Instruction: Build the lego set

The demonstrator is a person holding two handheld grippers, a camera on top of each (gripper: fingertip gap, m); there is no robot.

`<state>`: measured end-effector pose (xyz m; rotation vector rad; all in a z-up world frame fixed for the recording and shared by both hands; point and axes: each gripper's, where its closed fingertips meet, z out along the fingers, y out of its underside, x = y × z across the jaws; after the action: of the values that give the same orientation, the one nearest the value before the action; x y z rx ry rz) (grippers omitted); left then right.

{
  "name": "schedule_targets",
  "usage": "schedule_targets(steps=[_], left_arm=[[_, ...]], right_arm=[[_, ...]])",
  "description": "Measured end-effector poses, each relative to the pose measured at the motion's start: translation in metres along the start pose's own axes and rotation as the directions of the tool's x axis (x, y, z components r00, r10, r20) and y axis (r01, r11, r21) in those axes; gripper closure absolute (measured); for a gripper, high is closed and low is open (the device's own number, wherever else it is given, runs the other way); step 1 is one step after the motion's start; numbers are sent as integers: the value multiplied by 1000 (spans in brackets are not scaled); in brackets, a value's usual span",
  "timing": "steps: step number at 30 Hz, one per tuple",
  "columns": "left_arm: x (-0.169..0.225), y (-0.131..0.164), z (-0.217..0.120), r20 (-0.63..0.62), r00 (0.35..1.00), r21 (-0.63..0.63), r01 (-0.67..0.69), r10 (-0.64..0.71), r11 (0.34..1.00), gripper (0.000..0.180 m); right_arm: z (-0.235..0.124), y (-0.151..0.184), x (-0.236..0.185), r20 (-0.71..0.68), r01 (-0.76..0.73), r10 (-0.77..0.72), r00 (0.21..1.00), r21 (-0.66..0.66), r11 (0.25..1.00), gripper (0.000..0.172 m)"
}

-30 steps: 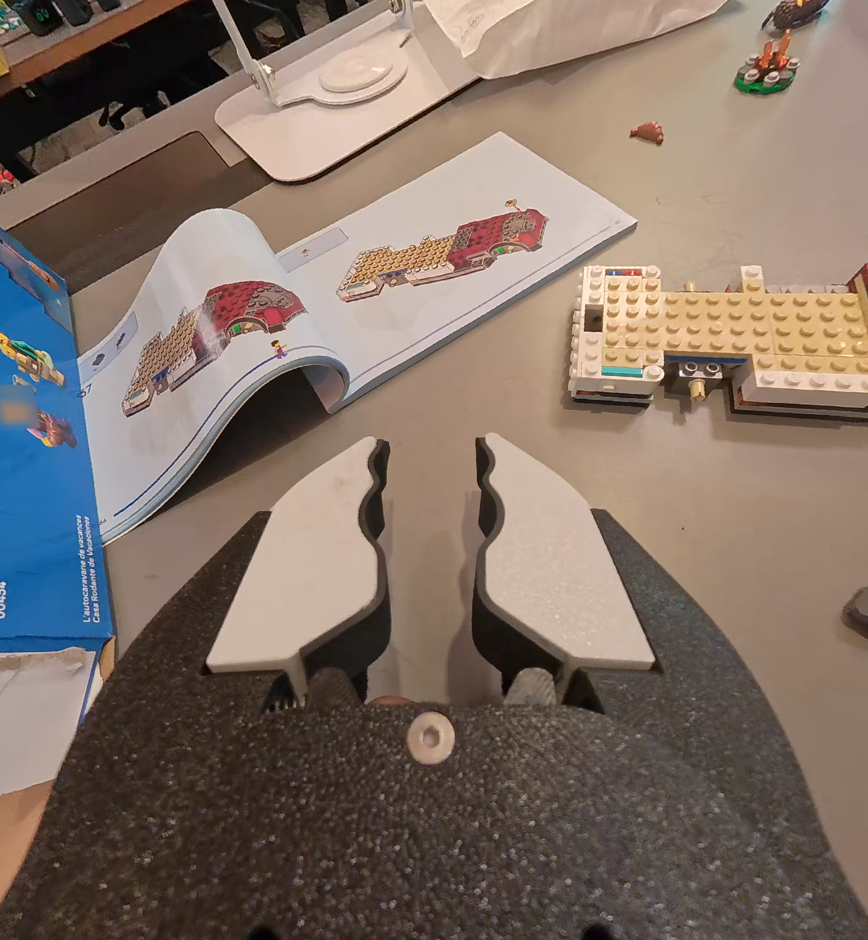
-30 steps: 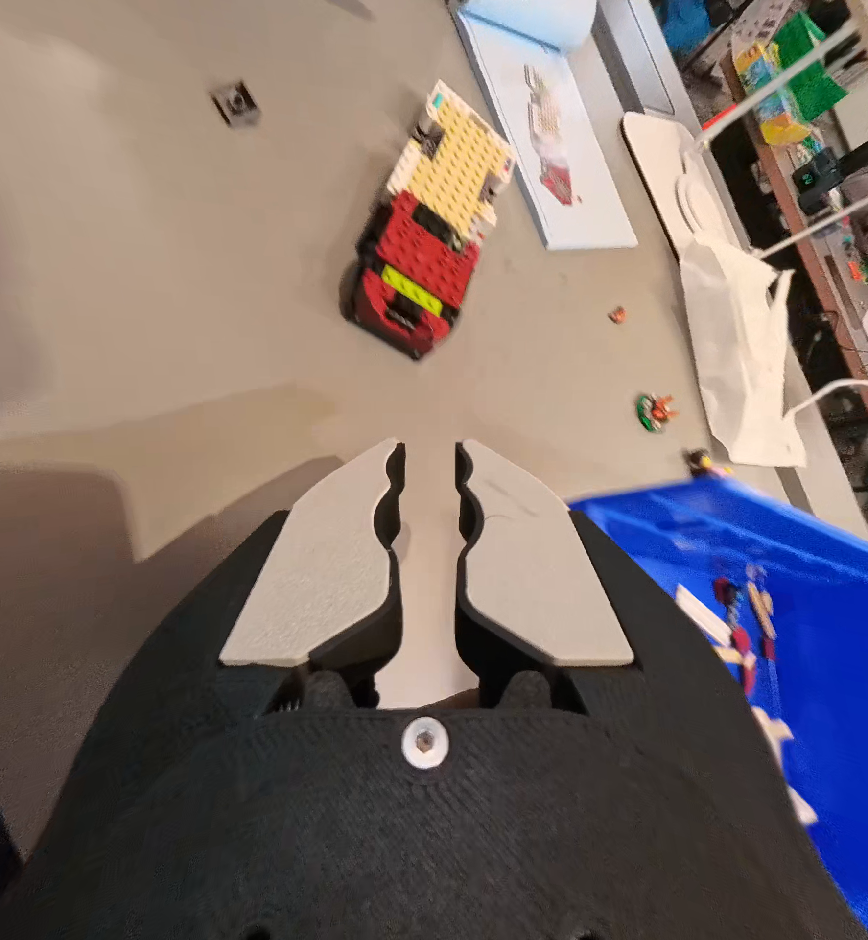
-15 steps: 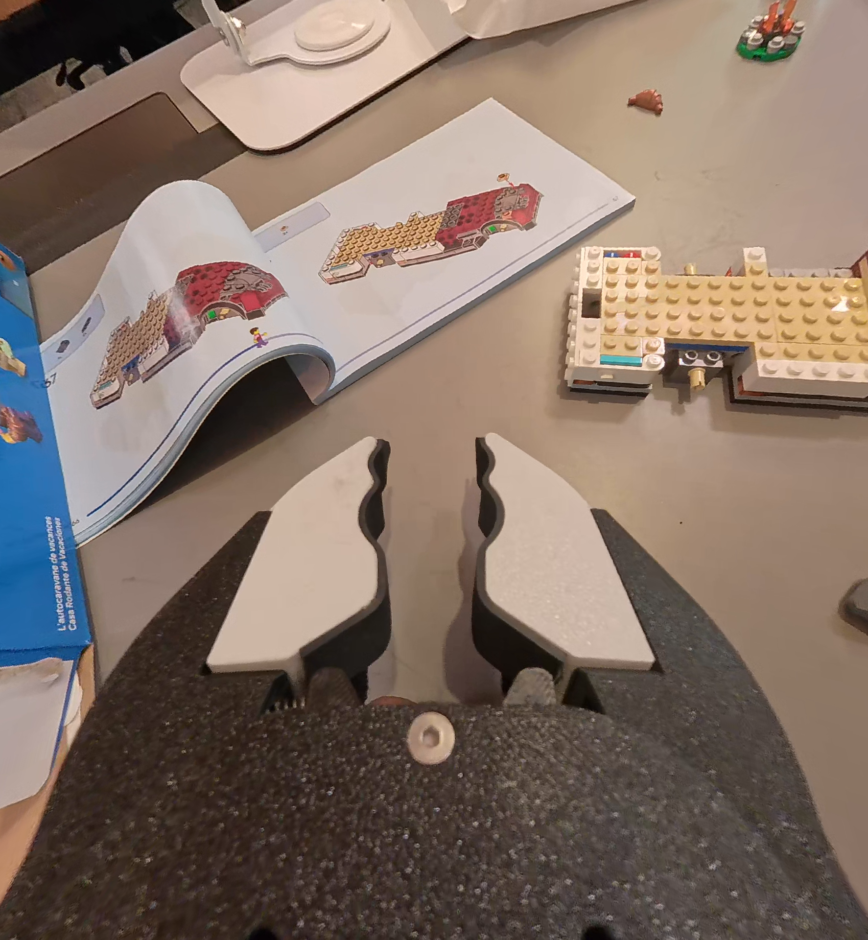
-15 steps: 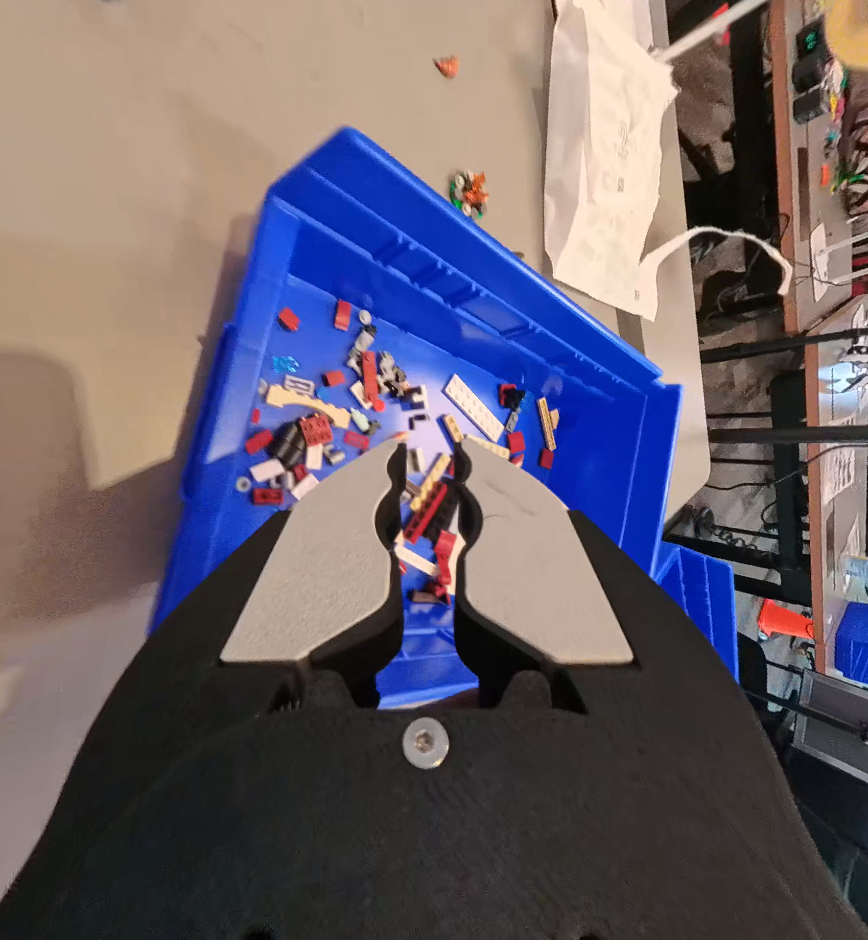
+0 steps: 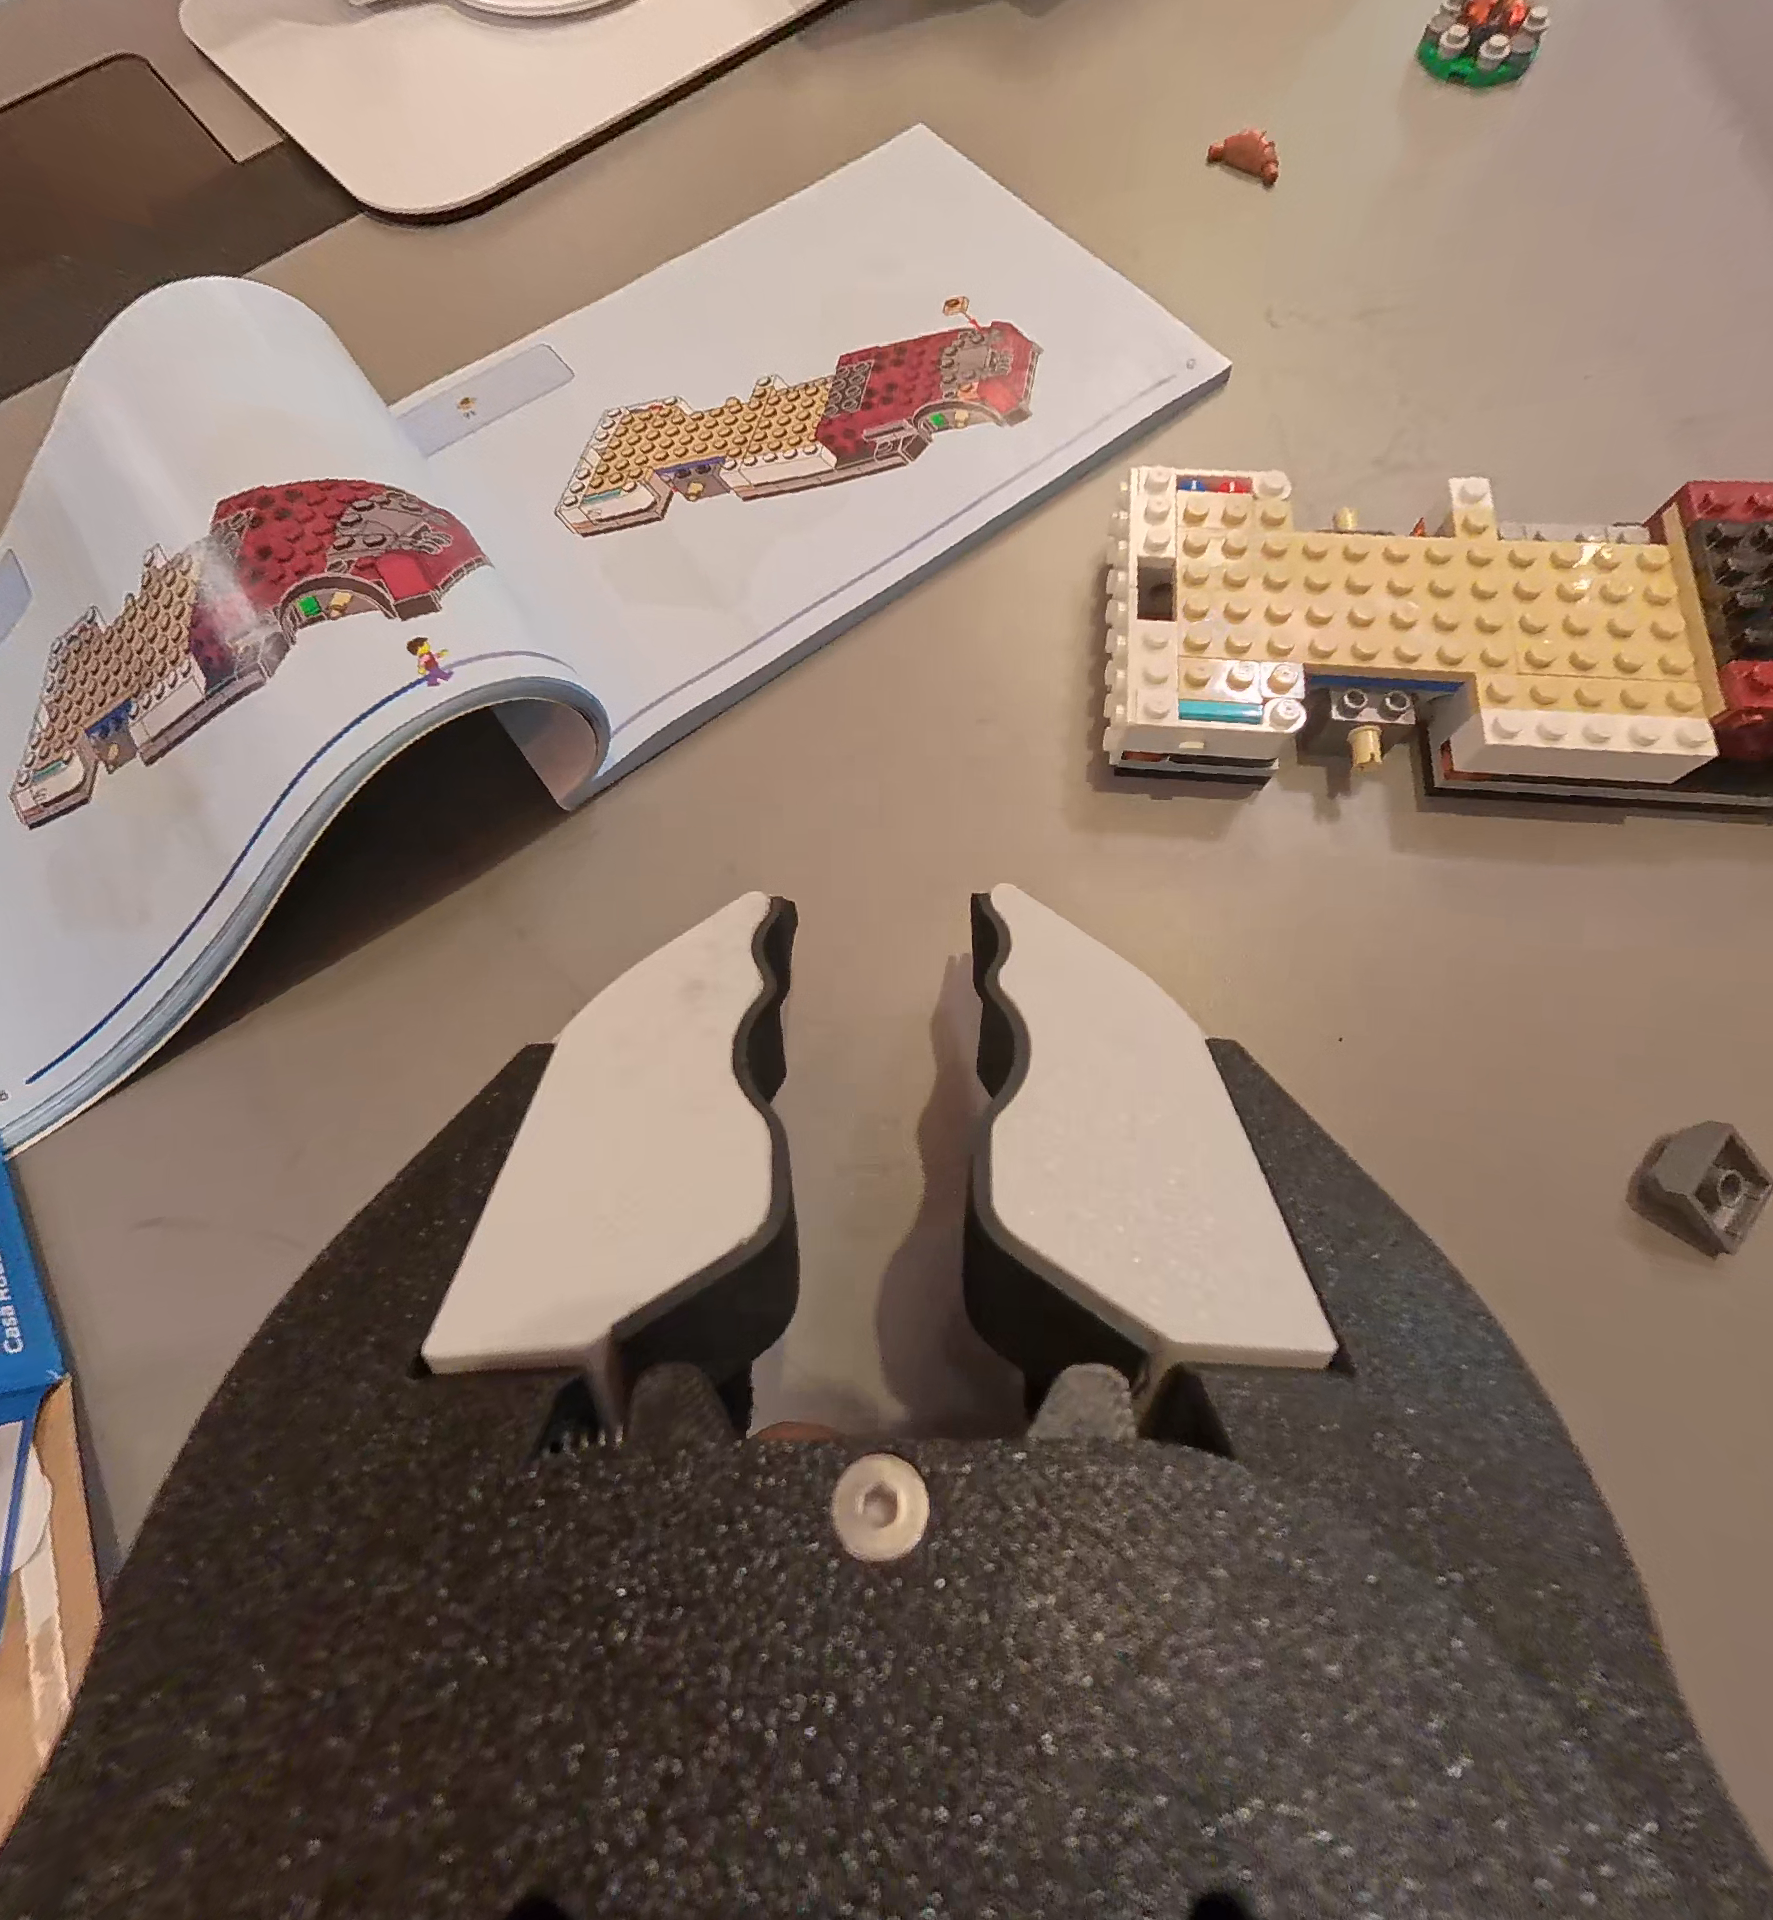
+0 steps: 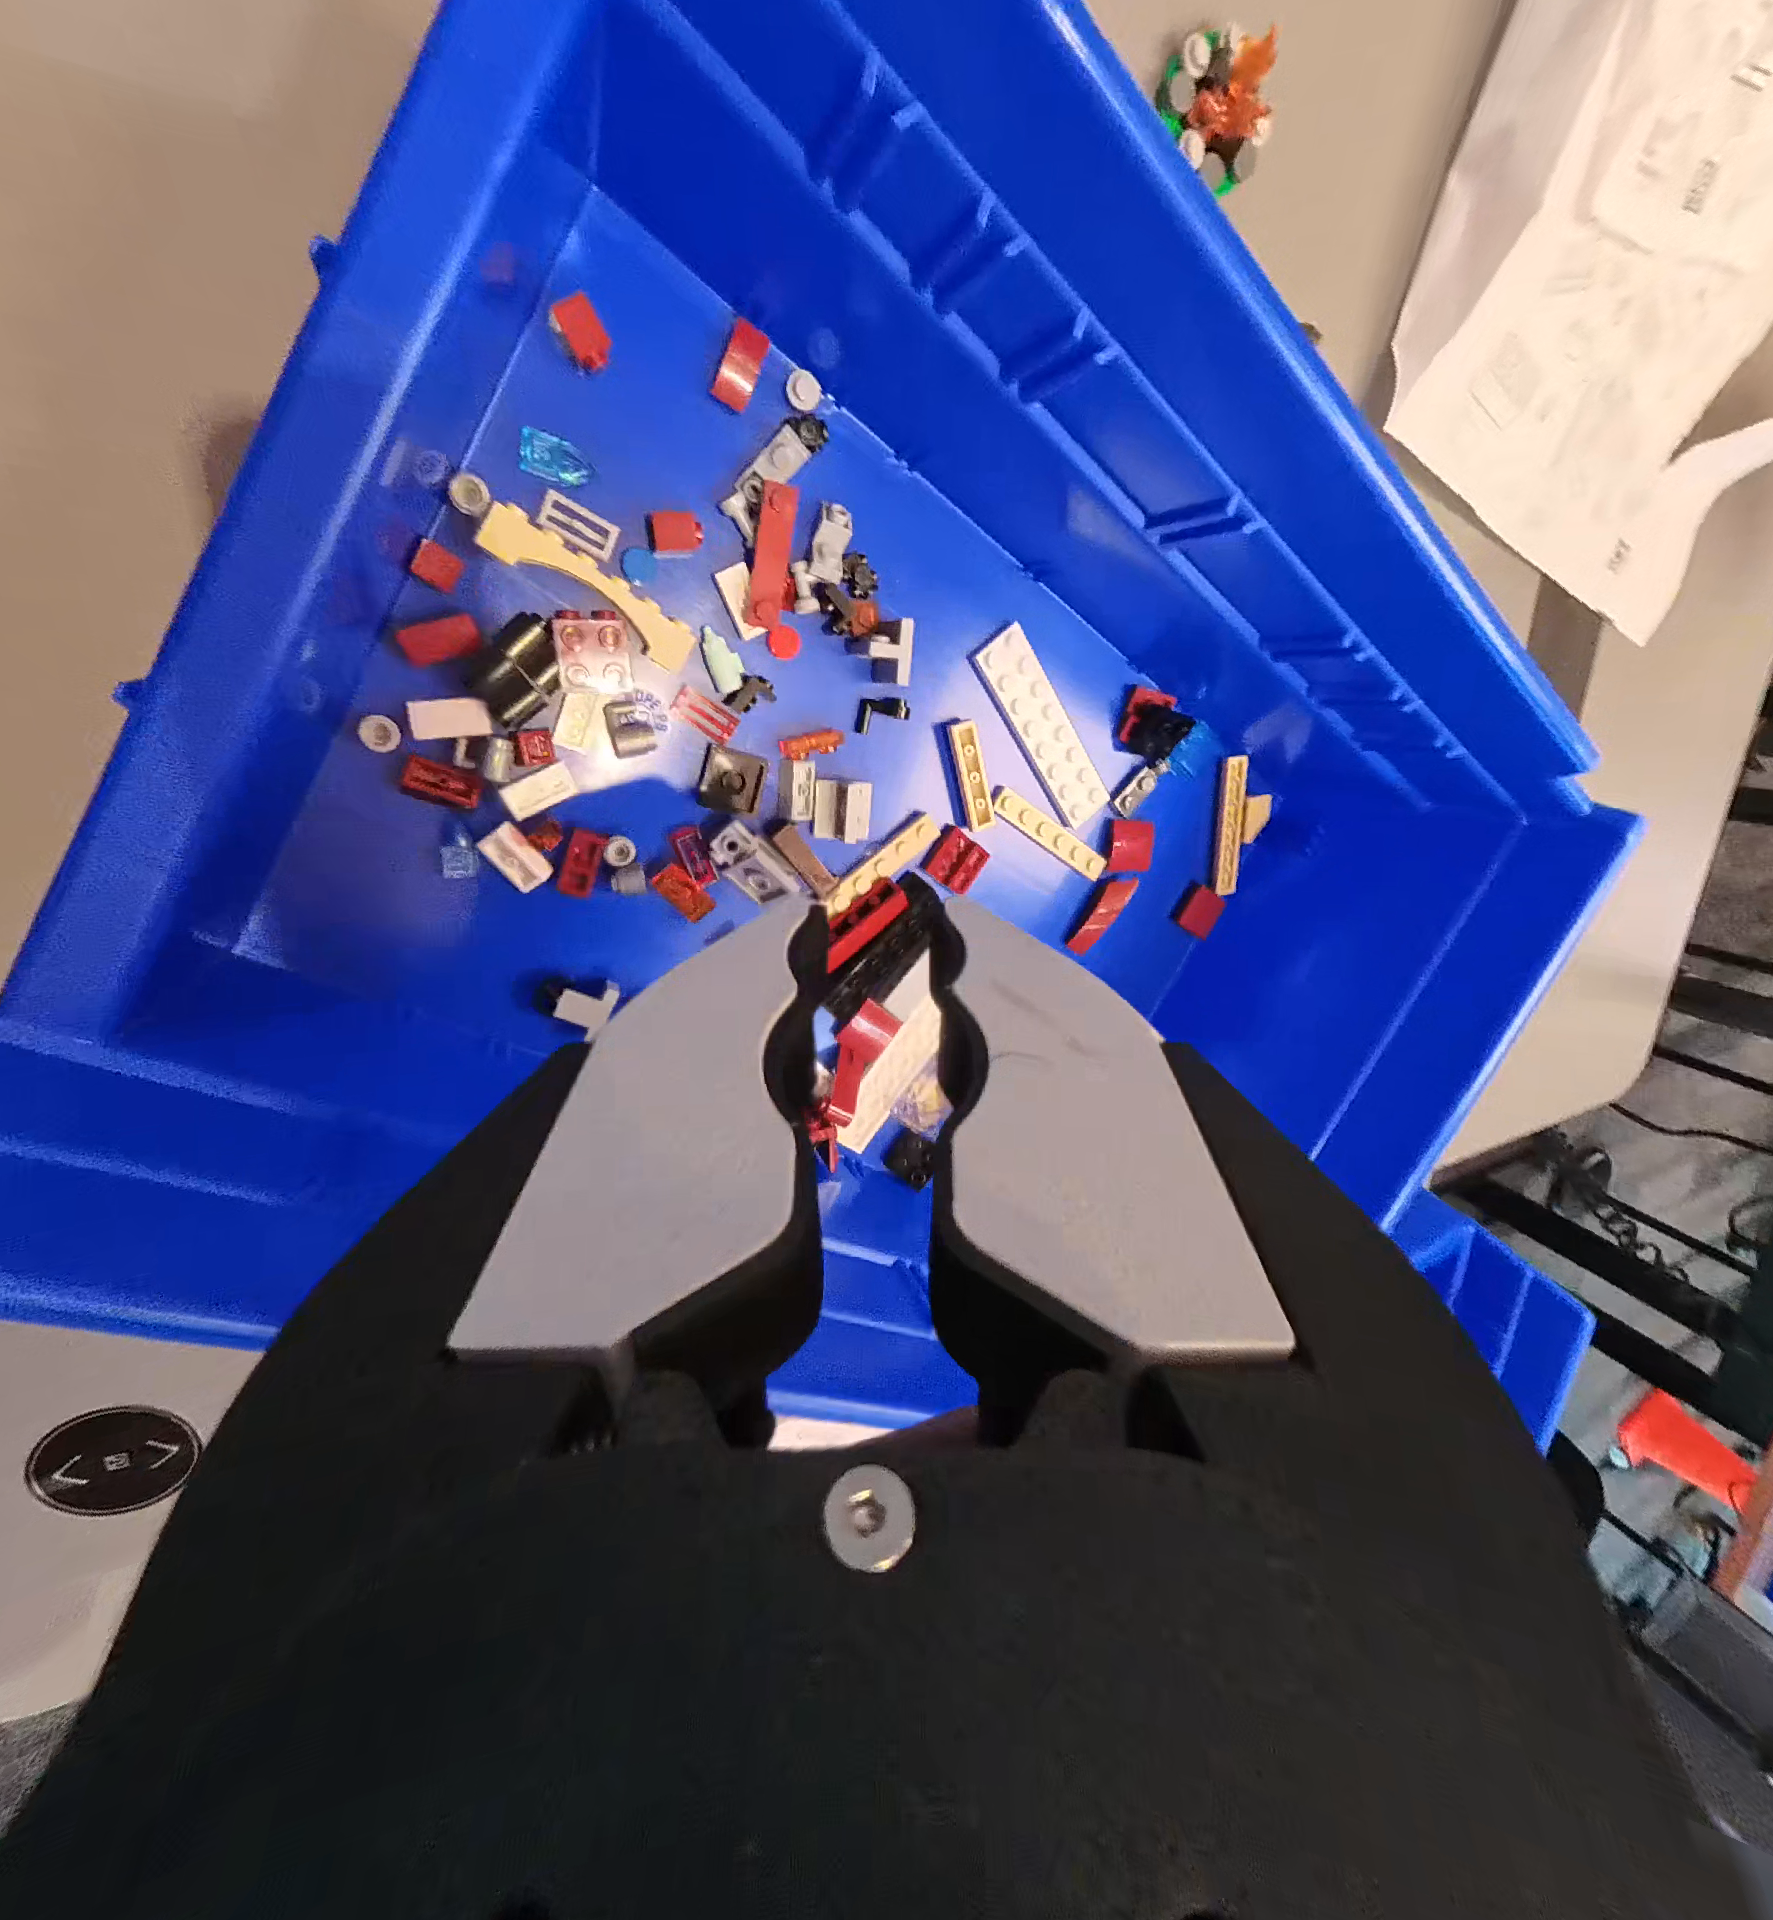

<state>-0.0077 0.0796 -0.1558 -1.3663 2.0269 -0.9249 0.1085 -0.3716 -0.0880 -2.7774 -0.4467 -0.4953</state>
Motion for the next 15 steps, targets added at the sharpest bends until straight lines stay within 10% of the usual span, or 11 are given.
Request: schedule_targets(steps=[15], left_arm=[[3,2,2,-8,1000,-16,-18,18,1000,146]], right_arm=[[-14,14,8,-66,-15,11,998,-53,998,152]])
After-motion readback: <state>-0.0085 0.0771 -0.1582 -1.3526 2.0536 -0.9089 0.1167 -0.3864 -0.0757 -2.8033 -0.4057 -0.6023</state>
